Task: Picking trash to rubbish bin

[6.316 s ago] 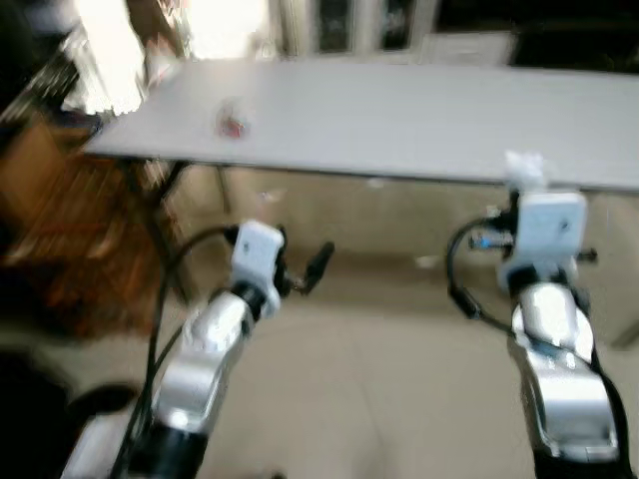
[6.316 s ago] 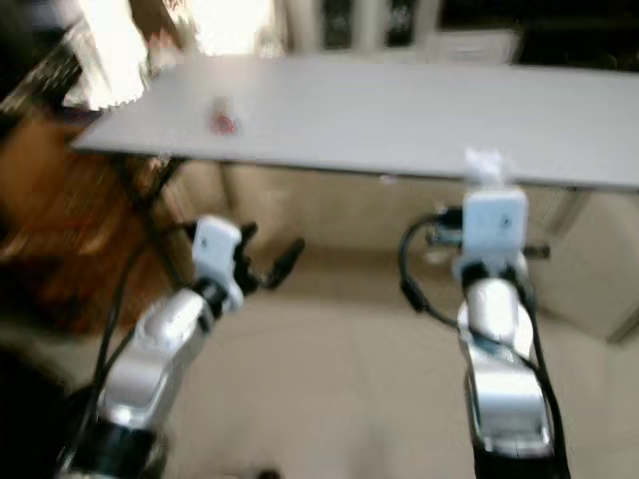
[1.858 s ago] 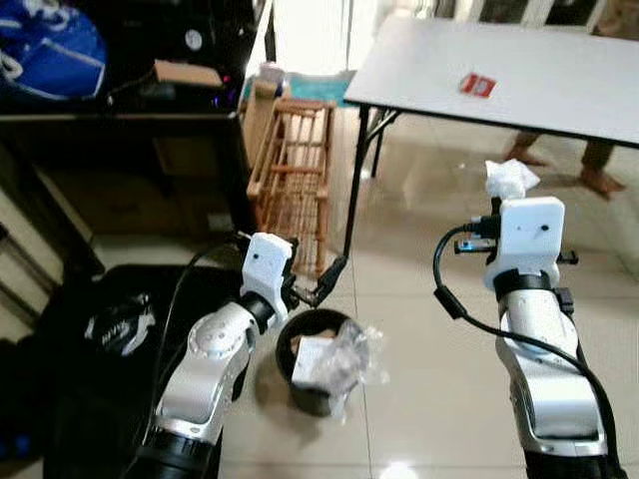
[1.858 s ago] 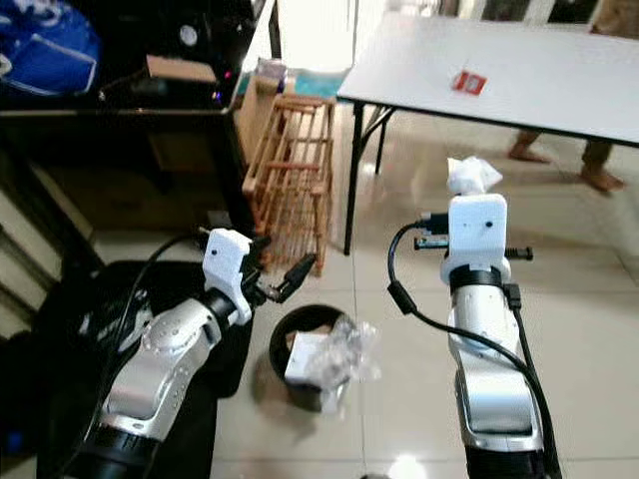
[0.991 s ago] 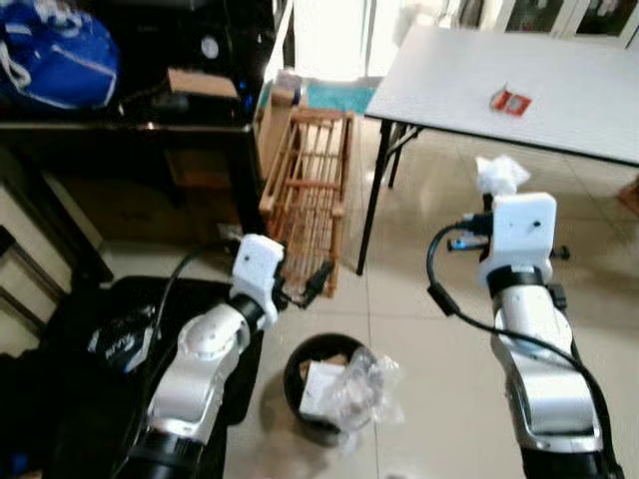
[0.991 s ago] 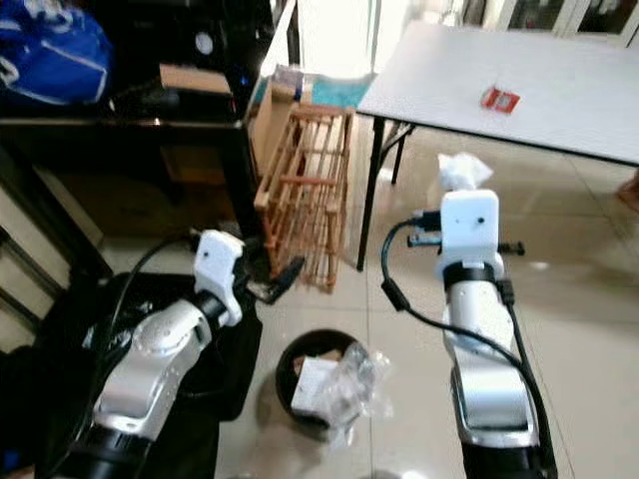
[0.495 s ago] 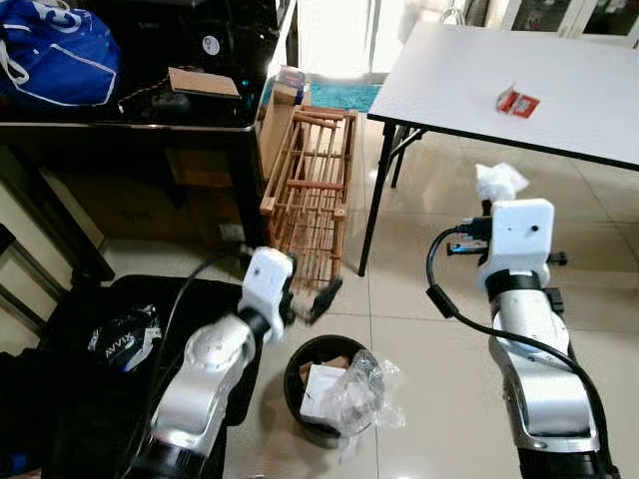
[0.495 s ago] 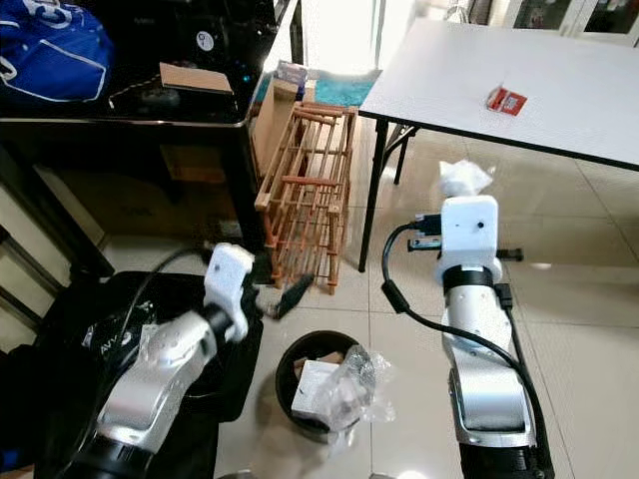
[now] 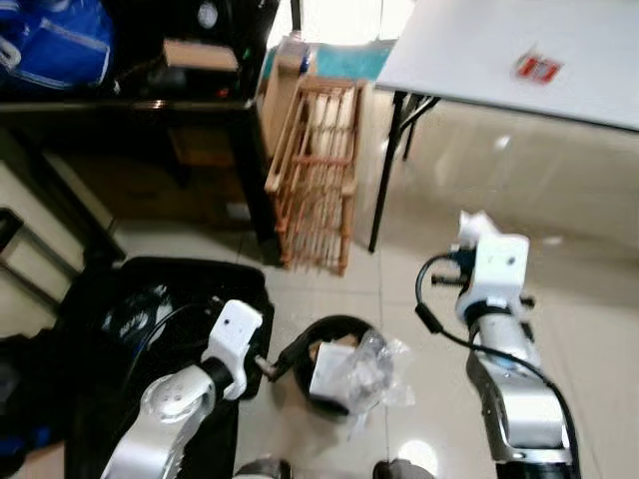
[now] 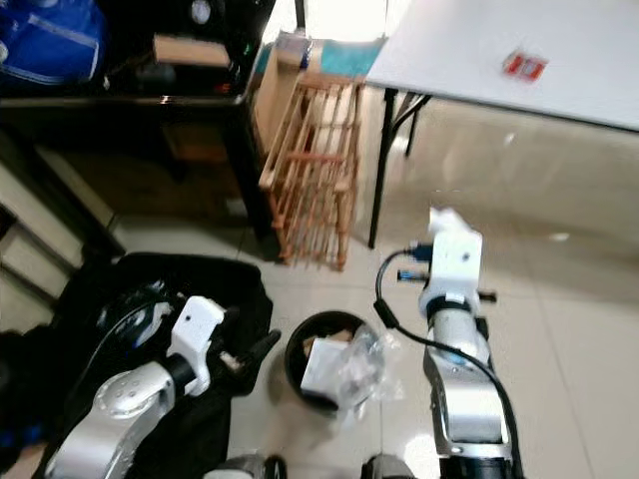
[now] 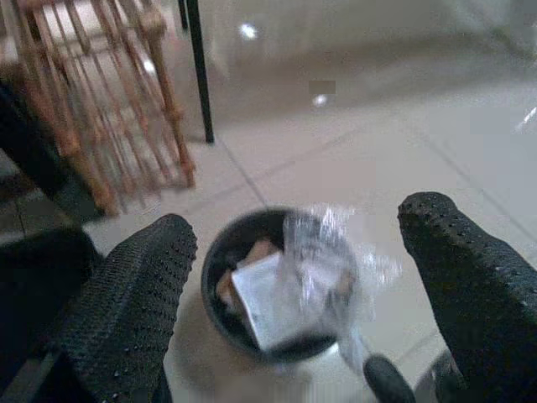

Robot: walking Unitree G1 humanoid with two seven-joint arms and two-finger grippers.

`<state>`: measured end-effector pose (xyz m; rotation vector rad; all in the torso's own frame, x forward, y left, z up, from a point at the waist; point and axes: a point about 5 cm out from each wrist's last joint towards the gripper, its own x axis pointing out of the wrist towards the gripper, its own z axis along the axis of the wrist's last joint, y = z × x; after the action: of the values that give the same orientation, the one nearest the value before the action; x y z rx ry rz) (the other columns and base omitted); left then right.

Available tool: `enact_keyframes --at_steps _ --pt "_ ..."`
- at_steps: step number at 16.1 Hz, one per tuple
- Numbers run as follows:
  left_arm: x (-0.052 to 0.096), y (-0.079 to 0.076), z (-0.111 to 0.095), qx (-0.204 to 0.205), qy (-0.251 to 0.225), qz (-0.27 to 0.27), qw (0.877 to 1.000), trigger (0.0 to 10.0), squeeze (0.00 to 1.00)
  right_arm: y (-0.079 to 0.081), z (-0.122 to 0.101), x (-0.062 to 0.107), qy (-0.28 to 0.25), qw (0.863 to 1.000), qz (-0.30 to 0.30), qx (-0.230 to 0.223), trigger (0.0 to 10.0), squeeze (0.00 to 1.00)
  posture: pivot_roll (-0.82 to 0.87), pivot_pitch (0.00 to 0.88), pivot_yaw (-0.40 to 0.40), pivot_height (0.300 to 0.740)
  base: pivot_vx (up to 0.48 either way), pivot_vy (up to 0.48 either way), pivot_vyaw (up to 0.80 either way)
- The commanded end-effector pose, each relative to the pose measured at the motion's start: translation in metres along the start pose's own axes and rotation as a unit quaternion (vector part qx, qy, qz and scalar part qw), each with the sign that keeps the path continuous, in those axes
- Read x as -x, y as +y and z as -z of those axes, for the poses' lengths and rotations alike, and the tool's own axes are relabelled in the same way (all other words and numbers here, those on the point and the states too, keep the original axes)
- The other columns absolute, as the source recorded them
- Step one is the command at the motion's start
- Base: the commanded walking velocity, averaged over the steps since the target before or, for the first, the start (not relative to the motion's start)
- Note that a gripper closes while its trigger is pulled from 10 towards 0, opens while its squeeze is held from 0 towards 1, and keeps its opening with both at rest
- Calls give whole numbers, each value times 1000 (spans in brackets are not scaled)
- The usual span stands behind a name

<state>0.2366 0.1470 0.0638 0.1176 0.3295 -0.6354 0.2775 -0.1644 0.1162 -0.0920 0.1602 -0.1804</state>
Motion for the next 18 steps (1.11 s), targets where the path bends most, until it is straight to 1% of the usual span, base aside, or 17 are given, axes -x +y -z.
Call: enact_keyframes --at_steps 1,2,3,4,6,7,8,9,11,12,15,16,17,18 --pt "6 1 3 -7 12 6 1000 10000 0 1 22 4 56 998 -5 -12 10000 0 67 260 66 740 0 0 0" --pt "8 1 6 -8 20 5 1000 10000 0 3 30 7 74 997 -9 -15 10000 0 64 268 65 740 0 0 0" --pt "9 1 10 -7 25 4 1000 10000 0 4 40 8 91 996 -18 -8 10000 0 62 270 63 740 0 0 0" --pt "10 0 16 -6 34 5 999 10000 0 2 54 10 108 994 -19 -1 10000 0 58 280 61 740 0 0 0" --pt "12 -3 19 -2 41 10 999 10000 0 0 66 12 128 991 -20 5 10000 0 50 291 58 740 0 0 0" --pt "16 -10 25 -2 55 26 998 10000 0 -4 80 13 152 988 -12 13 10000 0 52 302 51 740 0 0 0" --pt "16 -12 27 -4 59 31 998 10000 0 -5 84 13 159 987 -10 16 10000 0 52 302 51 740 0 0 0" --pt "18 -17 29 -9 64 44 997 10000 0 -5 91 14 177 984 -11 12 10000 0 56 318 41 740 0 0 0" --pt "20 -22 29 -10 63 50 997 10000 0 2 96 12 192 981 -29 15 10000 0 67 342 32 740 0 0 0" --pt "22 -26 27 -15 62 52 997 10000 0 7 99 11 199 979 -46 20 10000 0 78 367 23 740 0 0 0" --pt "27 -31 26 -19 62 55 996 10000 0 13 104 10 210 975 -62 23 10000 0 91 403 21 740 0 0 0" --pt "29 -33 26 -18 62 55 996 10000 0 15 106 11 215 974 -70 24 10000 0 96 416 22 740 0 0 0" --pt "34 -38 26 -16 65 59 996 10000 0 20 111 11 228 969 -89 26 10000 0 106 442 22 740 0 0 0" --pt "35 -38 25 -16 65 61 996 10000 0 21 112 10 230 968 -94 26 10000 0 106 442 22 740 0 0 0"
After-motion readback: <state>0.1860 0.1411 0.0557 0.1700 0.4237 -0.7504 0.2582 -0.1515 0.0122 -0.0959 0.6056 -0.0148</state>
